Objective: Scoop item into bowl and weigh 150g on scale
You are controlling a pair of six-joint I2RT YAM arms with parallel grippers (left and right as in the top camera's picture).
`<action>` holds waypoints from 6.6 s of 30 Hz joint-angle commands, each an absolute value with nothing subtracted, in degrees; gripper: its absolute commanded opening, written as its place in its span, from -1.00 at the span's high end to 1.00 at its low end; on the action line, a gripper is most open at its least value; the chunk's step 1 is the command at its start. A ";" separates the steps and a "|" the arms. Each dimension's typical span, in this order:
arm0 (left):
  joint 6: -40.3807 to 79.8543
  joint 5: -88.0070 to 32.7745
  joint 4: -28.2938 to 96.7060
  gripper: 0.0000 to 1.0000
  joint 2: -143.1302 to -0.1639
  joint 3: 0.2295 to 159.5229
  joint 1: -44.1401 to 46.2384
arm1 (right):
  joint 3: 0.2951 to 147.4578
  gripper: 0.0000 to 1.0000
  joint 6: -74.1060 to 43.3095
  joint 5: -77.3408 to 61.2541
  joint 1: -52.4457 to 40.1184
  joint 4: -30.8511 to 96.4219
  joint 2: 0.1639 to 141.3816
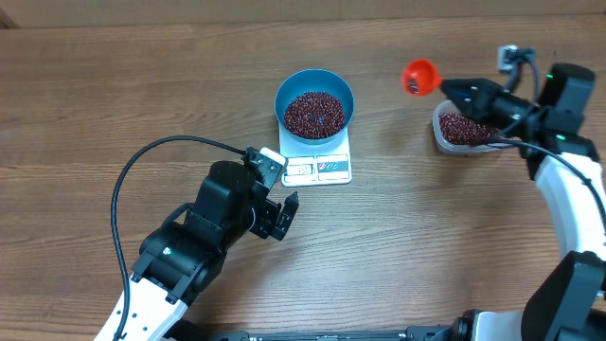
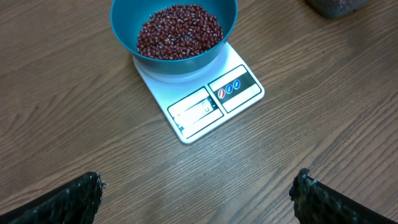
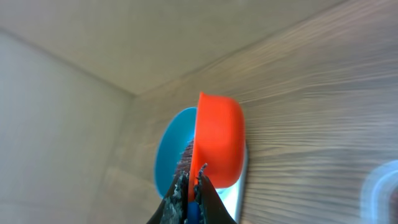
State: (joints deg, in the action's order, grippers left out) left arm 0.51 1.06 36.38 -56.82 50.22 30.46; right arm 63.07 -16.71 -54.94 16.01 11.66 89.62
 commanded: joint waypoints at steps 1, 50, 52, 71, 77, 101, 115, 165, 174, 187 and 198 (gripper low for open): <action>1.45 0.40 36.23 -0.99 -56.90 50.24 30.79 | 64.58 0.93 -11.40 -54.87 20.60 13.13 87.81; 1.45 0.40 36.23 -0.99 -56.90 50.24 30.79 | 64.10 0.93 -9.02 -0.40 6.22 33.54 85.27; 1.45 0.40 36.23 -0.98 -56.90 50.24 30.79 | 64.07 0.93 -15.33 -2.02 6.22 33.39 87.83; 1.45 0.40 36.23 -0.99 -56.90 50.24 30.79 | 64.10 -1.00 -22.22 0.64 6.22 34.00 92.33; 1.45 0.40 36.23 -0.99 -56.90 50.24 30.79 | 64.16 -1.00 -22.24 7.29 6.24 37.34 92.25; 1.45 0.40 36.23 -0.99 -56.90 50.24 30.79 | 78.56 -1.00 -0.10 3.77 6.87 54.98 77.60; 1.45 0.40 36.23 -0.99 -56.90 50.24 30.79 | 77.97 -1.00 -0.12 3.75 6.85 63.55 76.47; 1.45 0.40 36.23 -0.99 -56.90 50.24 30.79 | 77.97 -1.00 -0.12 3.77 6.85 63.55 76.47; 1.45 0.40 36.23 -0.99 -56.90 50.24 30.79 | 77.97 -1.00 -0.12 3.77 6.85 63.55 76.47; 1.45 0.40 36.23 -0.99 -56.90 50.24 30.79 | 77.97 -1.00 -0.12 3.77 6.85 63.55 76.47; 1.45 0.40 36.23 -0.99 -56.90 50.24 30.79 | 77.97 -1.00 -0.12 3.77 6.85 63.55 76.47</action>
State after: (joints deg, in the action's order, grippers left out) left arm 0.51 1.06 36.40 -56.82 50.22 30.46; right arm 77.93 -0.23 3.84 6.72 63.68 76.62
